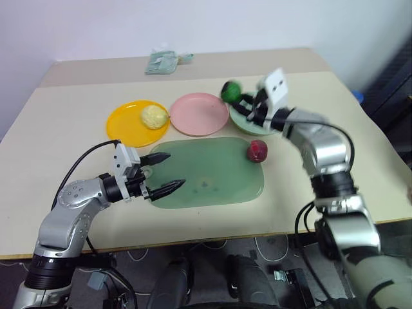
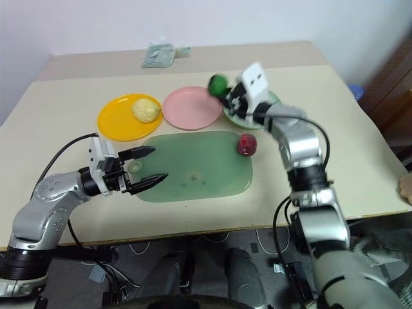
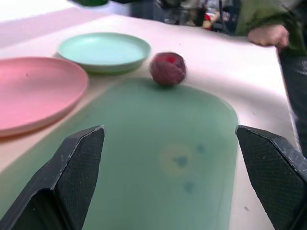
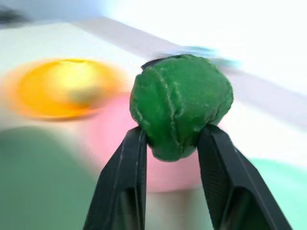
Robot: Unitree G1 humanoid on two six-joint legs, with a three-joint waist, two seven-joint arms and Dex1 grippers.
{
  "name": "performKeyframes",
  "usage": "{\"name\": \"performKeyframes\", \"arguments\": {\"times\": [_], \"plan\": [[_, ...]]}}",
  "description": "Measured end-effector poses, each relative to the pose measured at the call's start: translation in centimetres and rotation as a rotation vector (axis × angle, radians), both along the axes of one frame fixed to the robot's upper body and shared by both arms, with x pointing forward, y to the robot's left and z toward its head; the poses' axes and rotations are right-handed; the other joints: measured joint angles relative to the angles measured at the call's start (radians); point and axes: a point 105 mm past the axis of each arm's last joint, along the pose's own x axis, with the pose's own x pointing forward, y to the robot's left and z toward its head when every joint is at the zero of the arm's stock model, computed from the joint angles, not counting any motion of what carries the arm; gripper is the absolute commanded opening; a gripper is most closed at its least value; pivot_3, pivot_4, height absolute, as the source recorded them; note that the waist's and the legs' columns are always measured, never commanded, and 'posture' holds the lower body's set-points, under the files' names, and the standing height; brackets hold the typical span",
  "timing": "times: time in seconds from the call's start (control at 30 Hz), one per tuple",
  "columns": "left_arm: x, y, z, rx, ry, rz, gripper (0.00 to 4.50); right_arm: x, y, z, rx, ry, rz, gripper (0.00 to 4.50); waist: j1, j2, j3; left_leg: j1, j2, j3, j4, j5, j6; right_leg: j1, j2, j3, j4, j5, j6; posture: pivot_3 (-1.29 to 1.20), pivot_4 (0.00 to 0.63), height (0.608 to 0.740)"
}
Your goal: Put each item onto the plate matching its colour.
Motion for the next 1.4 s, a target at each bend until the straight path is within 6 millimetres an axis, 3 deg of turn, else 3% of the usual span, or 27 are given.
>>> {"name": "performKeyframes", "arguments": {"times": [0.1,0.2,0.33,0.43,0.47,0.67,0.8,0.87,1.0,1.1,1.23,1.4], "plan": [[0.2,-0.1,0.0,-0.021,0.008,0.022,4.50,1.9,-2.6,-1.8,-0.035,0.058,-0.111,1.35,-0.005,0.000,0.000,0.000,0.000,0.001,-0.002,0.000,0.000,-0.001,0.000,0.001,-0.001,0.001,0.001,0.00,0.150,0.740],[0.1,0.0,0.1,-0.038,0.009,0.036,4.50,2.5,-4.2,-4.7,-0.071,0.134,-0.187,1.35,-0.010,0.000,0.000,0.000,0.001,0.003,-0.002,0.000,0.000,-0.002,0.000,0.002,-0.001,0.001,0.001,0.00,0.150,0.740],[-0.3,0.4,0.2,-0.043,0.006,0.059,4.50,2.4,-4.8,-7.6,-0.101,0.205,-0.234,2.78,-0.015,0.001,0.001,0.000,0.001,0.004,-0.002,0.000,0.000,-0.002,0.000,0.004,0.000,0.001,0.001,0.00,0.150,0.740],[-0.4,0.8,0.0,-0.045,0.013,0.075,4.50,2.4,-4.4,-8.0,-0.103,0.204,-0.228,4.30,-0.018,0.001,0.001,0.000,0.001,0.004,-0.001,0.000,0.000,-0.002,0.000,0.004,0.002,0.001,0.001,0.00,0.150,0.740],[-0.5,0.9,-0.2,-0.046,0.017,0.080,4.50,2.4,-4.4,-7.7,-0.094,0.196,-0.226,4.47,-0.018,0.001,0.001,0.000,0.001,0.004,-0.001,0.000,0.000,-0.002,0.000,0.004,0.002,0.001,0.001,0.00,0.150,0.740],[-0.6,1.0,-0.3,-0.048,0.018,0.081,4.50,2.2,-4.0,-4.6,0.029,0.153,-0.117,4.47,-0.014,0.002,0.001,0.000,0.001,0.004,-0.001,0.000,0.000,-0.002,0.000,0.004,0.002,0.001,0.001,0.00,0.150,0.740],[-0.6,0.9,-0.2,-0.050,0.006,0.071,4.50,0.7,-4.9,-2.6,0.105,0.127,-0.023,4.47,-0.001,0.002,0.001,0.000,0.001,0.003,-0.001,0.000,0.000,-0.002,0.000,0.003,0.001,0.001,0.001,0.00,0.150,0.740],[-0.4,0.9,-0.3,-0.052,0.010,0.064,4.50,-1.4,-5.0,-3.5,0.166,0.171,0.034,4.47,0.004,0.001,0.001,0.000,0.001,0.001,-0.001,0.000,0.000,-0.001,0.000,0.003,0.001,0.001,0.001,0.00,0.150,0.740],[-0.1,1.0,-0.5,-0.053,0.022,0.051,4.50,-6.3,-4.7,-7.9,0.231,0.366,0.102,4.47,0.002,0.003,0.001,-0.001,0.001,0.001,0.000,0.000,0.001,-0.001,-0.001,0.003,0.001,0.001,0.001,0.00,0.150,0.740],[0.1,0.8,-0.2,-0.052,0.014,0.033,4.50,-9.2,-4.2,-9.4,0.260,0.460,0.117,4.47,-0.005,0.003,0.001,0.000,0.001,0.002,0.000,0.000,0.001,-0.001,0.000,0.003,0.001,0.000,0.001,0.00,0.150,0.740],[0.3,0.8,0.0,-0.048,0.008,0.016,4.50,-10.4,-3.4,-9.2,0.276,0.483,0.135,4.47,-0.004,0.003,0.001,0.000,0.001,0.002,0.000,0.000,0.001,-0.001,0.001,0.003,0.001,0.000,0.000,0.00,0.150,0.740],[0.3,0.7,0.2,-0.045,0.006,0.010,4.50,-10.1,-3.0,-10.1,0.299,0.512,0.119,4.47,0.001,0.003,0.001,0.000,0.001,0.002,0.001,0.000,0.001,-0.001,0.001,0.003,0.000,0.001,0.001,0.00,0.150,0.740]]}}
